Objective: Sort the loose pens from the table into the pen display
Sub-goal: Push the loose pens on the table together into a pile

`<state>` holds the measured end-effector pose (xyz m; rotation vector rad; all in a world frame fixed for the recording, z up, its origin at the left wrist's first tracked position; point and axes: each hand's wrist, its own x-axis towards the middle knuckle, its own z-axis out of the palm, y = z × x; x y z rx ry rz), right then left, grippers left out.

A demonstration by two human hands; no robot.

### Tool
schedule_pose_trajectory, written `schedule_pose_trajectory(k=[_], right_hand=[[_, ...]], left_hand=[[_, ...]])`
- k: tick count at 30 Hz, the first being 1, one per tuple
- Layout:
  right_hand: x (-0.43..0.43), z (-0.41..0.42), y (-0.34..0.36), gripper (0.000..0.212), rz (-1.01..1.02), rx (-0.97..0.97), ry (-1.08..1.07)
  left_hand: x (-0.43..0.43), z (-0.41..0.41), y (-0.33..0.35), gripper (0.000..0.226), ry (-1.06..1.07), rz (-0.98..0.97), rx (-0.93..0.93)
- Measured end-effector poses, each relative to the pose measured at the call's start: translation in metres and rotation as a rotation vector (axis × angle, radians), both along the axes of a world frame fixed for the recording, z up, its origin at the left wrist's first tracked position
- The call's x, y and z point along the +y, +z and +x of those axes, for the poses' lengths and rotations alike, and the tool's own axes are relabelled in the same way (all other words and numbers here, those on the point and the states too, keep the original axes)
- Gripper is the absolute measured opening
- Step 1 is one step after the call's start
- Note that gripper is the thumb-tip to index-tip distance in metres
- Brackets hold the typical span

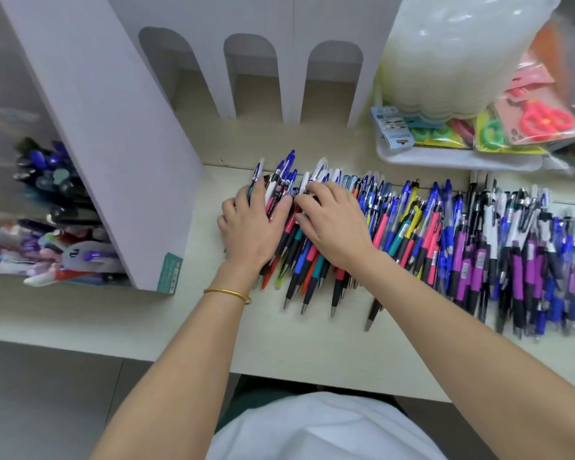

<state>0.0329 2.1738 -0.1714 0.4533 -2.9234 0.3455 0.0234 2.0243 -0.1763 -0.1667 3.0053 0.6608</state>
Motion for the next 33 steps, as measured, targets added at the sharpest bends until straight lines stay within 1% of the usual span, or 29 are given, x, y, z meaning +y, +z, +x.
schedule_pose_trajectory(k=[2, 4, 6, 7, 10, 12, 16, 18, 23, 25, 28, 30, 33], right_hand=[[0.003, -0.001, 0.001, 0.036, -0.023, 0.018, -0.014], [0.007, 0.002, 0.000, 0.038, -0.005, 0.049, -0.100], [0.011, 0.007, -0.001, 0.043, 0.031, 0.067, -0.255], [0.014, 0.009, -0.001, 0.047, 0.031, 0.047, -0.335], [0.025, 0.013, -0.005, 0.055, -0.059, -0.071, -0.490], [0.031, 0.014, -0.006, 0.058, -0.167, -0.096, -0.493], [0.041, 0.016, -0.008, 0.042, -0.403, -0.102, -0.475], [0.044, 0.017, -0.008, 0.039, -0.498, -0.099, -0.478], [0.048, 0.019, -0.004, 0.037, -0.585, -0.107, -0.482], [0.052, 0.022, 0.001, 0.037, -0.547, -0.087, -0.488], [0.072, 0.034, 0.007, 0.039, -0.274, 0.000, -0.606], [0.093, 0.045, 0.008, 0.041, -0.132, -0.037, -0.733], [0.116, 0.060, 0.004, 0.049, -0.075, -0.148, -0.842]], left_hand=[[0.005, 0.005, 0.005, 0.090, 0.015, 0.009, -0.001], [0.011, 0.008, 0.009, 0.100, 0.024, 0.030, 0.001], [0.018, 0.011, 0.011, 0.102, 0.021, 0.053, -0.005], [0.021, 0.012, 0.012, 0.102, 0.016, 0.055, -0.013], [0.030, 0.013, 0.013, 0.090, -0.003, 0.050, -0.045], [0.034, 0.014, 0.013, 0.085, -0.002, 0.040, -0.049], [0.047, 0.020, 0.015, 0.083, 0.018, 0.056, -0.051], [0.055, 0.023, 0.015, 0.084, 0.027, 0.061, -0.041], [0.066, 0.026, 0.016, 0.087, 0.055, 0.028, -0.051], [0.072, 0.027, 0.016, 0.087, 0.073, 0.009, -0.059], [0.079, 0.030, 0.016, 0.086, 0.096, 0.006, -0.074], [0.082, 0.031, 0.016, 0.086, 0.109, 0.047, -0.072], [0.087, 0.033, 0.016, 0.088, 0.126, 0.081, -0.051]])
